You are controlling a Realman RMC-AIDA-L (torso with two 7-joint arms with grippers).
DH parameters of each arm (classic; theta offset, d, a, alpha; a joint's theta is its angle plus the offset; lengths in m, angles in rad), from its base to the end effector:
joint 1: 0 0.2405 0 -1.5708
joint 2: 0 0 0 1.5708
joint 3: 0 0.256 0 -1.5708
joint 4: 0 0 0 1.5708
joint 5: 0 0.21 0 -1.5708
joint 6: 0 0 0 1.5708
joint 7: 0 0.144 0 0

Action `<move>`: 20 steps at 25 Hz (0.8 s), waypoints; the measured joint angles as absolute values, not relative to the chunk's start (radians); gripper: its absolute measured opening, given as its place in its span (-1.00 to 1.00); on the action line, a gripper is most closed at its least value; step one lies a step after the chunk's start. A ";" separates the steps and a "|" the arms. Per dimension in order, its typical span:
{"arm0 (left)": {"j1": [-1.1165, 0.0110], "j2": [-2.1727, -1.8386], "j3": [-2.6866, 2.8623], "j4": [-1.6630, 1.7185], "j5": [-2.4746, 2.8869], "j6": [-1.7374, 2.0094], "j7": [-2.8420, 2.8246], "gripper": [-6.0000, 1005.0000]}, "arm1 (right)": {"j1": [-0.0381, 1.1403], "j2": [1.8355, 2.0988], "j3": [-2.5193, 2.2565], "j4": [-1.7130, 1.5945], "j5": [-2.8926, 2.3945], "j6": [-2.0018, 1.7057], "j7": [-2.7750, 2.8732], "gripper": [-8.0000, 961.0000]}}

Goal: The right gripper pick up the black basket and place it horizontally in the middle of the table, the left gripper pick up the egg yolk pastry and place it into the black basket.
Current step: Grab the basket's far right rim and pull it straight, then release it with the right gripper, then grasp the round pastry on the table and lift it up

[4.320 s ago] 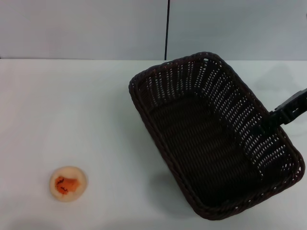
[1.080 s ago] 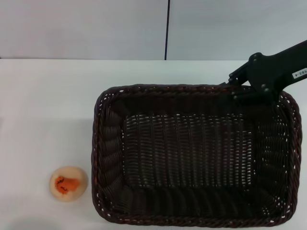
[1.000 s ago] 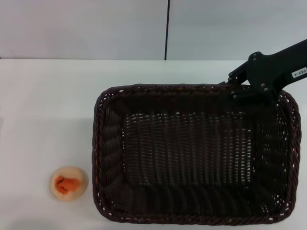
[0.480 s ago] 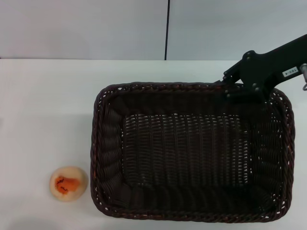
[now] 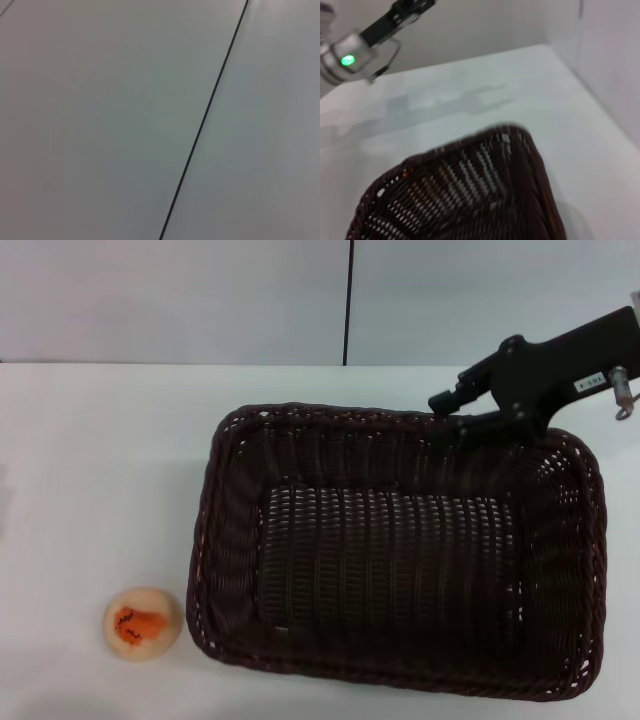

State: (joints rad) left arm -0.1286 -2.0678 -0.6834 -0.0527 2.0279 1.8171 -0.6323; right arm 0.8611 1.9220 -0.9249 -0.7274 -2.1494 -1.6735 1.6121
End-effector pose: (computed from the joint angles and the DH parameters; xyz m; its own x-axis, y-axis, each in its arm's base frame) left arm -0.3659 0.1903 0.0580 0.3416 -0.3968 0.8520 0.9076 -0.0963 -0.4087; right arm 0.1679 0.3937 0.0347 0.9764 -0.1684 -0.1355 -0.1716 -0.9851 -0.0118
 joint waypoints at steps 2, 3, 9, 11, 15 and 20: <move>-0.128 -2.068 -0.675 -0.053 2.028 1.817 -0.632 0.44 | 0.857 1.926 -0.918 -0.729 -2.133 -1.640 1.603 -0.27; -0.127 -2.068 -0.671 -0.052 2.028 1.817 -0.632 0.44 | 0.854 1.929 -0.910 -0.731 -2.119 -1.618 1.594 -0.27; -0.127 -2.068 -0.640 -0.052 2.028 1.818 -0.632 0.44 | 0.810 1.955 -0.818 -0.723 -1.978 -1.517 1.476 -0.26; -0.127 -2.067 -0.630 -0.051 2.028 1.818 -0.632 0.44 | 0.780 1.966 -0.793 -0.718 -1.908 -1.498 1.439 -0.26; -0.128 -2.061 -0.579 -0.031 2.027 1.826 -0.645 0.44 | 0.693 1.989 -0.746 -0.691 -1.749 -1.474 1.371 -0.26; -0.165 -2.047 -0.377 0.140 2.029 1.854 -0.784 0.44 | 0.546 2.031 -0.635 -0.659 -1.552 -1.456 1.298 -0.26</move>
